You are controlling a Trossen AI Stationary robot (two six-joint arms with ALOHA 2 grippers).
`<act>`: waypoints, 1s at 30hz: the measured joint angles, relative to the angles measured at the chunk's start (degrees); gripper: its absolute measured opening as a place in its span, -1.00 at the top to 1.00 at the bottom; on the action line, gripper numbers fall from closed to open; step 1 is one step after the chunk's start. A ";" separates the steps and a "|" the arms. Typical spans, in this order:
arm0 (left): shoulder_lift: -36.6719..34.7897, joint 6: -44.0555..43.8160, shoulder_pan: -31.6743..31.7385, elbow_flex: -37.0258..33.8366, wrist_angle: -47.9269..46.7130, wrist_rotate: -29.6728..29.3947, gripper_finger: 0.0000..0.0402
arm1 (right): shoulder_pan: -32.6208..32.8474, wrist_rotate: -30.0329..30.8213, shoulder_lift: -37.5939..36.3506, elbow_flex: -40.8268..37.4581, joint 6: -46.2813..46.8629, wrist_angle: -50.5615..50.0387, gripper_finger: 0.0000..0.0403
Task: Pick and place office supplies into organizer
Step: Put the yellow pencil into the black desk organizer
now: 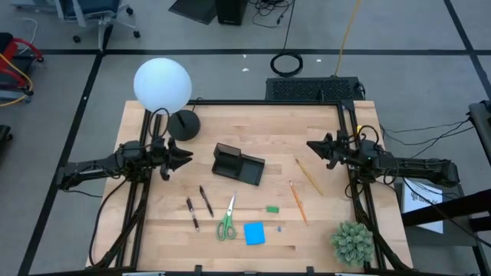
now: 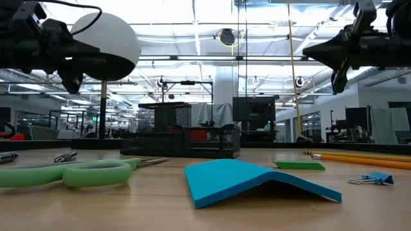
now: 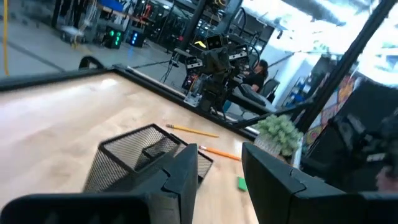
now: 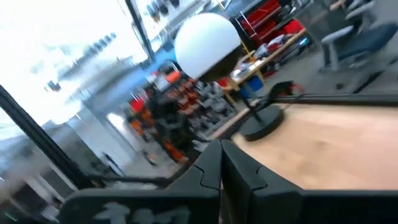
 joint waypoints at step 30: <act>-0.01 -8.53 0.00 0.00 3.70 1.23 0.37 | -0.02 -10.02 0.27 0.01 -7.44 12.84 1.00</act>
